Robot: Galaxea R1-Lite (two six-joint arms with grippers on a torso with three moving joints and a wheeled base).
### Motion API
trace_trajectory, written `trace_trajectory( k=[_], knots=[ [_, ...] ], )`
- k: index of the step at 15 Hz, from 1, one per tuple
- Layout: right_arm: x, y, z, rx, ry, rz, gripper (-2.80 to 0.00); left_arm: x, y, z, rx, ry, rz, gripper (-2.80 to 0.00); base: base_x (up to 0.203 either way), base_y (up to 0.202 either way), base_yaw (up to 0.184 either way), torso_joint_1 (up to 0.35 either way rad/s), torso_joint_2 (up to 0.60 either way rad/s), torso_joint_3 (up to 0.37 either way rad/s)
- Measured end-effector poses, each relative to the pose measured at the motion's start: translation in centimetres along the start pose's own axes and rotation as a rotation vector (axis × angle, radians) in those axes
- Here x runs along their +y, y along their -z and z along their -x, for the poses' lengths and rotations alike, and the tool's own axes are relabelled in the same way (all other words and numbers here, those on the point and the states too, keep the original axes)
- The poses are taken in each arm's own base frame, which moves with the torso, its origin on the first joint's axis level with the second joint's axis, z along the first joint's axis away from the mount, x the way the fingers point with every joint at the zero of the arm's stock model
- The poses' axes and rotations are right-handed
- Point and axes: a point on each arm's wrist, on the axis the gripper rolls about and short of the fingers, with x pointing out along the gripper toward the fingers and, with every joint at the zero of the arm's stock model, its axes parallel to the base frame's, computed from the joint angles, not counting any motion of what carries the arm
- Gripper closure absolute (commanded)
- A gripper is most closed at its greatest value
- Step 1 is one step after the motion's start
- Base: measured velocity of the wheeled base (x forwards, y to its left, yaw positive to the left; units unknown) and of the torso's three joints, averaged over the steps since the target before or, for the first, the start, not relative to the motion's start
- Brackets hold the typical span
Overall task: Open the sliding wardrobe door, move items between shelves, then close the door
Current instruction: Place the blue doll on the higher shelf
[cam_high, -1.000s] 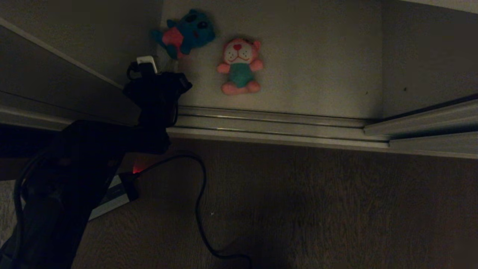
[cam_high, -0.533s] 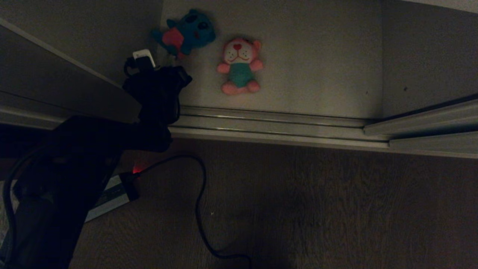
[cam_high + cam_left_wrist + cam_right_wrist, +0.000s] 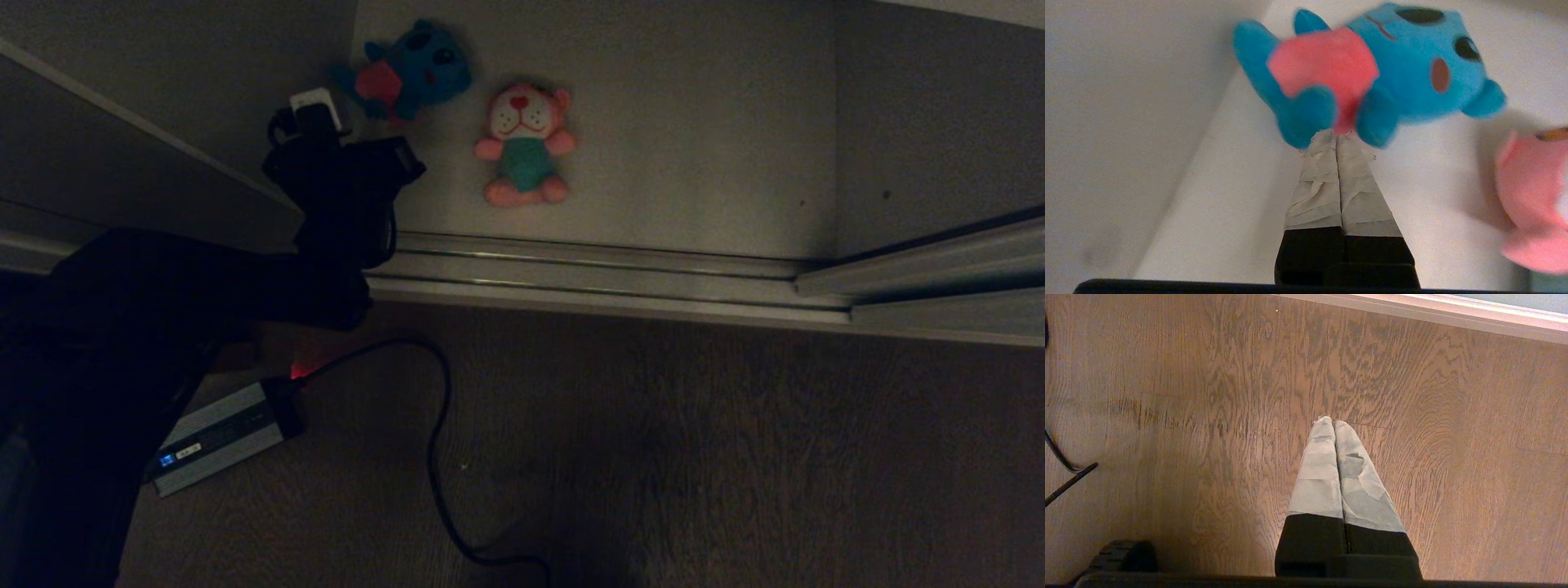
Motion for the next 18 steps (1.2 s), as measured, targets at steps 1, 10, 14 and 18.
trace_trajectory(
  k=[1,10,14,18],
  knots=[
    [0.0,0.0,0.0,0.0,0.0,0.0,0.0,-0.31,0.11,0.18,0.007,0.004,-0.003,-2.8,0.0,0.0,0.0,0.0,0.0,0.0],
    [0.0,0.0,0.0,0.0,-0.001,0.0,0.0,-0.82,0.39,0.3,0.024,0.041,-0.003,-2.8,0.0,0.0,0.0,0.0,0.0,0.0],
    [0.0,0.0,0.0,0.0,0.0,0.0,0.0,-1.01,0.59,0.35,0.021,0.044,-0.009,-2.8,0.0,0.0,0.0,0.0,0.0,0.0],
    [0.0,0.0,0.0,0.0,0.0,0.0,0.0,-1.18,0.37,0.02,-0.006,0.04,-0.026,-2.8,0.0,0.0,0.0,0.0,0.0,0.0]
  ],
)
